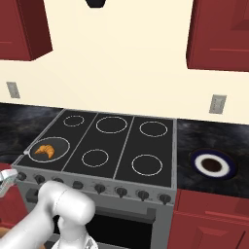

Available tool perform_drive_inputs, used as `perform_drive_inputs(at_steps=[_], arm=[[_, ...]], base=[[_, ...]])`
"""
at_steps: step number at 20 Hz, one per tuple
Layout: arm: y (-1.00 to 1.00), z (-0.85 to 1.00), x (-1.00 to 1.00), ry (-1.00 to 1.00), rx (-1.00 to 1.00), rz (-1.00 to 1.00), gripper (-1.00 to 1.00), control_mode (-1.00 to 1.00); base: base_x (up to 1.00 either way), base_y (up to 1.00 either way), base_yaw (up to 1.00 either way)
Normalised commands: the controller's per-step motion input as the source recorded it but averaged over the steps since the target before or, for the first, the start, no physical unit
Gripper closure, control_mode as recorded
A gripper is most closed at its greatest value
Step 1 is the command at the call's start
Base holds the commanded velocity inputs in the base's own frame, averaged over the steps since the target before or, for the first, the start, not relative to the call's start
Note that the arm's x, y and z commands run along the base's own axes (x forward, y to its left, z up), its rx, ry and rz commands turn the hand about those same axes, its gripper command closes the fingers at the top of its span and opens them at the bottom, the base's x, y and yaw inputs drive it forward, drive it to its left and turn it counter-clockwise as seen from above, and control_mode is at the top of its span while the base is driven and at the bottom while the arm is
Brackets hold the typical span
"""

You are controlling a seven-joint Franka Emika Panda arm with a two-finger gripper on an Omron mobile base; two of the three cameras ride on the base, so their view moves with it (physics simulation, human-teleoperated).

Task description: Pick the croissant and place it on the pan. Then turn on the stove to warm the croissant.

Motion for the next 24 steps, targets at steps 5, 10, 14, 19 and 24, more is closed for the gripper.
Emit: perform_drive_inputs(at_steps=[5, 10, 14, 19, 24], arm=[[-0.28, 0.0, 0.18, 0.07, -0.04, 0.76, 1.0, -1.0], [-0.43, 0.0, 0.07, 0.09, -0.01, 0.73, 1.0, -1.0], [-0.42, 0.0, 0.0, 0.13, 0.0, 0.72, 1.0, -1.0], [-0.25, 0.0, 0.0, 0.14, 0.0, 0.74, 1.0, -1.0], [-0.39, -0.01, 0.0, 0.09, 0.0, 0.68, 1.0, -1.0]], base=[[0.0, 0.0, 0.0], [0.0, 0.0, 0.0], [0.0, 0.0, 0.0], [0.0, 0.0, 0.0], [0.0, 0.0, 0.0]])
